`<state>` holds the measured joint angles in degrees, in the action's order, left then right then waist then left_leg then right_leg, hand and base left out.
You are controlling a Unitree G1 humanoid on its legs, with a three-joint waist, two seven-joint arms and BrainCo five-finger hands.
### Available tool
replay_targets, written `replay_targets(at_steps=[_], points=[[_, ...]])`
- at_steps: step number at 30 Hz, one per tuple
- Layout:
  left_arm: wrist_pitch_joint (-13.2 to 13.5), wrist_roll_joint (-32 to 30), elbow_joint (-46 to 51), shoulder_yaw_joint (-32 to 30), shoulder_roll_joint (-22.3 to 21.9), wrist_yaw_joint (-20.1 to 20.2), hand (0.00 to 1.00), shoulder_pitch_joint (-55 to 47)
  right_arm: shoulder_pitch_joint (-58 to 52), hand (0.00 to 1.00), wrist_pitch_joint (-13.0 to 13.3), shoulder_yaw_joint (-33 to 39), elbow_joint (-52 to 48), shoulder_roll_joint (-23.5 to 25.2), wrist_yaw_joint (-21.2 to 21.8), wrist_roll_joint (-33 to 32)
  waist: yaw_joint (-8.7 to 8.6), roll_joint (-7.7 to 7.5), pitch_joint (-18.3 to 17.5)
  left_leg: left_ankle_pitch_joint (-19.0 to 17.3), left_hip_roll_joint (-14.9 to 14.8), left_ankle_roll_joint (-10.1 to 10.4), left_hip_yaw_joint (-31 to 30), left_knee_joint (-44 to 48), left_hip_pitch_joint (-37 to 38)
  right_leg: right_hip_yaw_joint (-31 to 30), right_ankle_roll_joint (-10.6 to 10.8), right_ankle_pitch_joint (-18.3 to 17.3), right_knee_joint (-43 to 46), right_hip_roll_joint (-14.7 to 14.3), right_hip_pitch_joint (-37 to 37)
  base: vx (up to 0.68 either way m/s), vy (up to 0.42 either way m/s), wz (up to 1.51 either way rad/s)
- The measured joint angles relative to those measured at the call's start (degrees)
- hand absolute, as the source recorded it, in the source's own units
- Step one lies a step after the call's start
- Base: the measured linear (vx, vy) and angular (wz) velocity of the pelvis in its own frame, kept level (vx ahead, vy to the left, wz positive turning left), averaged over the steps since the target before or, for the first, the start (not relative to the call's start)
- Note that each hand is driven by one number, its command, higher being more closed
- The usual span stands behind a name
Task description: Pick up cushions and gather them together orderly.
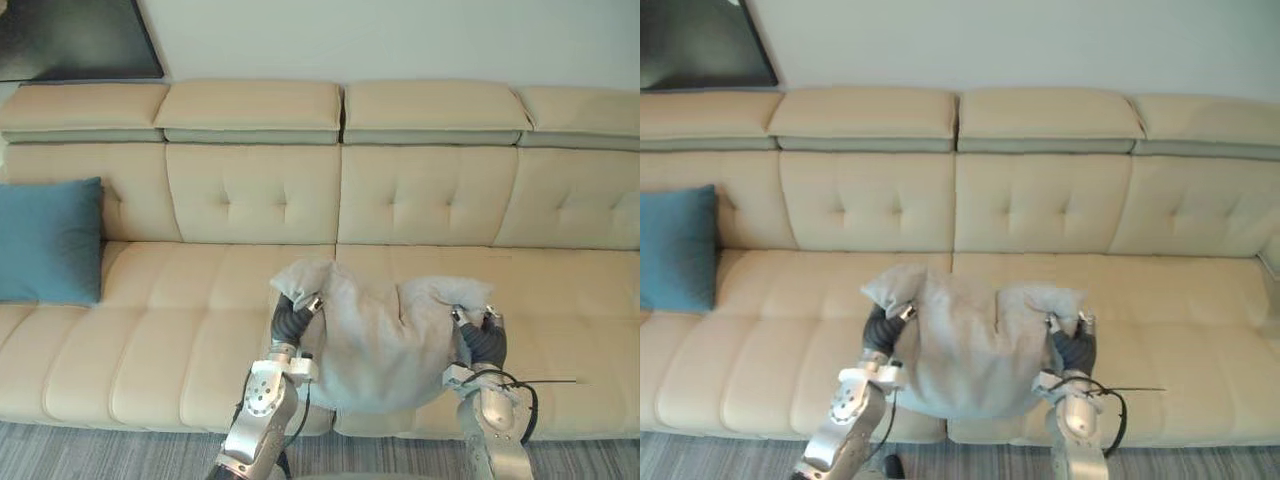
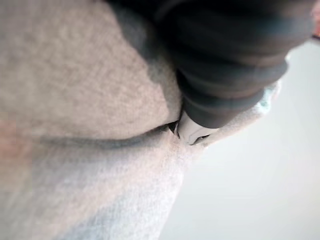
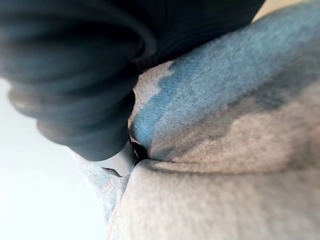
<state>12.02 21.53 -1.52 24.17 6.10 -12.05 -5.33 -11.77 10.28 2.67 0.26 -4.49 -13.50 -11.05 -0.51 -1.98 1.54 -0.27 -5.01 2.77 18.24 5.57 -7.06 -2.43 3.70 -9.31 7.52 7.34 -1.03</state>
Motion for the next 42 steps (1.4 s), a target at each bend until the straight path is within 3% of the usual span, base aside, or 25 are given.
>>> replay_targets(at_steps=[8, 14, 18, 22, 26, 30, 36, 37, 40, 42], points=[[-0.1, -0.1, -0.1, 0.0, 0.9, -0.9, 1.0, 2.5, 7.4, 1.0, -0.1, -0.2, 1.0, -0.7, -2.3, 2.4, -0.94, 0.39, -0.2, 5.2, 0.3, 0.1, 0.3, -8.1, -1.0, -4.2, 0.5, 2.7, -1.2, -1.1, -6.3, -0.07, -0.009, -0.28], [0.0, -1.2, 0.0, -2.9, 0.1, -6.3, 1.0, 12.5, 19.2, 1.0, -0.1, -2.4, 0.7, -1.0, -7.1, 6.5, -0.95, 0.8, 0.4, 7.5, 0.3, -1.2, 1.7, -9.0, -6.6, -5.3, 1.3, 5.4, -0.7, -1.3, -12.7, -0.08, 0.012, -0.1], [0.8, -1.2, 1.1, -4.8, -1.2, -10.3, 1.0, 21.4, 26.7, 1.0, -0.3, -3.4, -0.9, -1.3, -10.8, 6.7, 0.26, 1.13, 0.7, 8.1, -0.3, -1.0, 1.8, -8.3, -11.3, -4.9, 1.6, 6.1, 0.8, -1.4, -17.7, -0.09, 0.012, 0.03], [2.2, -1.3, 0.4, -7.7, -1.0, -15.0, 1.0, 36.0, 39.8, 1.0, -1.4, -3.1, -1.4, -2.9, -15.2, 6.8, 0.79, 1.98, 1.6, 9.6, -0.6, -1.4, 1.4, -8.1, -16.0, -4.3, 1.8, 6.4, 2.6, -1.6, -22.7, -0.05, 0.009, 0.08], [5.6, -1.8, -8.0, -8.3, 3.5, -17.9, 1.0, 53.7, 54.8, 1.0, -1.7, -1.1, 1.1, -6.4, -19.6, 9.3, 1.02, 2.87, 4.3, 11.7, -0.8, -2.3, 0.8, -8.7, -20.0, -4.2, 2.1, 7.7, 2.8, -1.9, -26.8, -0.05, 0.012, 0.02], [5.6, -1.9, -22.1, -9.4, 7.3, -18.0, 1.0, 68.9, 70.3, 1.0, -1.8, -0.1, 11.0, -11.2, -23.1, 12.8, 0.54, 3.76, 7.9, 15.0, -0.4, -2.7, -0.1, -11.4, -23.5, -4.1, 2.5, 8.7, 2.9, -2.2, -31.2, -0.03, 0.013, 0.01], [4.5, -2.2, -35.6, -12.2, 8.4, -18.0, 1.0, 80.2, 87.3, 1.0, -2.9, 0.7, 26.4, -14.9, -25.0, 13.8, 0.6, 4.98, 12.1, 17.0, -0.6, -1.8, -1.4, -11.4, -31.9, -3.6, 2.9, 9.7, 3.1, -2.2, -39.4, 0.0, 0.003, 0.01], [4.3, -2.2, -36.3, -12.4, 8.4, -18.0, 0.0, 80.9, 87.8, 0.0, -3.1, 0.7, 26.9, -15.0, -25.1, 13.8, 0.59, 5.03, 12.4, 17.3, -0.7, -1.5, -1.6, -11.4, -32.7, -3.4, 2.9, 9.8, 3.1, -2.2, -40.2, 0.03, 0.018, 0.07], [3.3, -2.2, -39.1, -13.7, 8.3, -17.9, 0.0, 84.4, 90.1, 0.0, -4.1, 0.7, 30.7, -15.8, -25.4, 13.3, 1.0, 5.13, 14.9, 18.2, -1.3, -1.1, -1.8, -11.4, -36.1, -2.4, 2.8, 9.8, 3.7, -2.5, -43.5, 0.05, 0.01, 0.05], [3.7, -2.2, -39.9, -14.3, 8.1, -17.9, 0.0, 85.6, 90.4, 0.0, -3.6, 1.4, 30.8, -16.3, -25.4, 13.1, 1.11, 5.08, 15.2, 19.5, -1.6, 0.5, -1.8, -11.4, -38.7, -1.5, 2.8, 9.8, 5.5, -2.6, -46.6, 0.05, -0.018, 0.05]])
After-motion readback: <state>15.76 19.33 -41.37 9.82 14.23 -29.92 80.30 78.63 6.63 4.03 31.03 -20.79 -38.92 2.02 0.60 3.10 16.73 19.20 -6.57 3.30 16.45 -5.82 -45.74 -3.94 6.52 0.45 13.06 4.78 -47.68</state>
